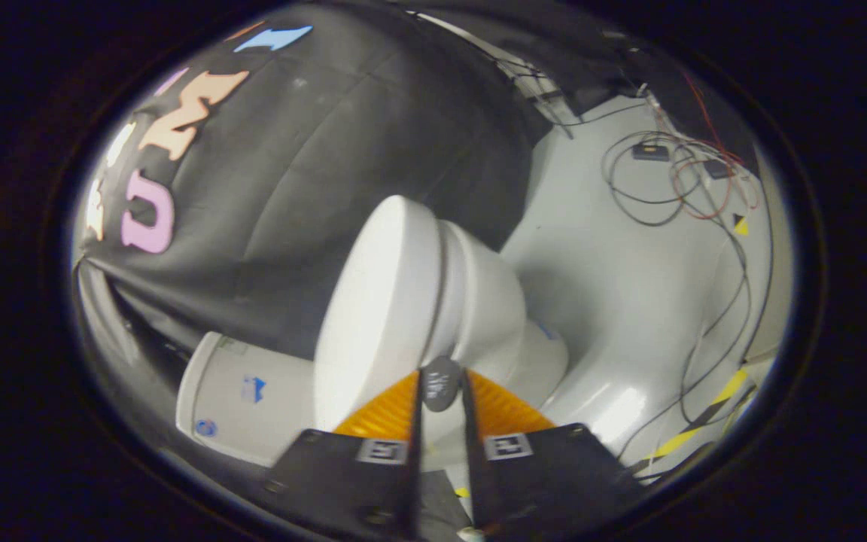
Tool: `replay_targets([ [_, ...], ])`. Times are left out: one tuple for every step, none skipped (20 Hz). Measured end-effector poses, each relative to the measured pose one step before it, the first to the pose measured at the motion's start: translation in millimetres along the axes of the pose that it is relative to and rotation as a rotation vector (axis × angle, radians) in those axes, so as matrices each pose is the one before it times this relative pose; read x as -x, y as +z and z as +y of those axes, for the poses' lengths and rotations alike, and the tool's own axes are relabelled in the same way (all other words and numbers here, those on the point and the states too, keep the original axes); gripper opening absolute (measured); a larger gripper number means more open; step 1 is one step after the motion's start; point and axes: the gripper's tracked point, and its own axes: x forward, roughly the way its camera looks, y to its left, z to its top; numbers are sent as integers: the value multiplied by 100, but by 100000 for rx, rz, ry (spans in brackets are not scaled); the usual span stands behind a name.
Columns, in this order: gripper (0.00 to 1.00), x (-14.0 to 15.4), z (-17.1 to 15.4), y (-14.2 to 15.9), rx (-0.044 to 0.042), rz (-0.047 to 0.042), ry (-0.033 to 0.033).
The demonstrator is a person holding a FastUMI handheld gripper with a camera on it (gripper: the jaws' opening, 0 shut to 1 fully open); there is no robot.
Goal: Open the toilet lid.
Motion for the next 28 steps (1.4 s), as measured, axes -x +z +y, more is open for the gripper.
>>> replay_targets([
  [12,110,1176,-171,-6924,1164,5115],
  [11,117,622,-83,-4668,1516,1766],
  [11,-17,-381,261,-774,-119,1515],
  [11,-187,-22,-20,1524,-38,1302],
  [11,-111,25,-13,871,238,778],
  [12,-18,318,21,-136,383,1070],
  [12,-7,134,78,-1184,205,1114],
  [11,-69,-77,117,-1774,477,347],
  [11,-32,-13,-97,-2422,748,225],
  [11,14,18,60,-2899,150,172],
  [11,-14,-242,148,-2171,-731,-803],
  [11,24,-60,292,-1407,-1106,-140],
  [11,-142,101,-100,-550,-255,129],
  [11,-67,95,-119,1145,335,211],
  [11,4,-108,61,2240,166,-489],
  [11,-236,-179,82,1662,70,-632],
  [11,-33,433,-180,37,176,882],
  [18,-71,355,-45,-1032,226,478],
  [24,-63,151,225,-542,-681,684],
  [29,-153,-41,38,542,-99,-71],
  [29,-14,-133,-184,1535,313,-572],
  [29,-179,-77,-151,1543,818,135],
  [30,-77,277,-411,590,1411,677],
  [30,-143,-63,-154,446,-2,-170],
  [29,-2668,-905,-335,970,-74,-4995],
  [15,1586,30,-297,71,990,3589],
  [1,825,1062,-156,-239,1049,2706],
  [1,372,309,87,989,84,286],
])
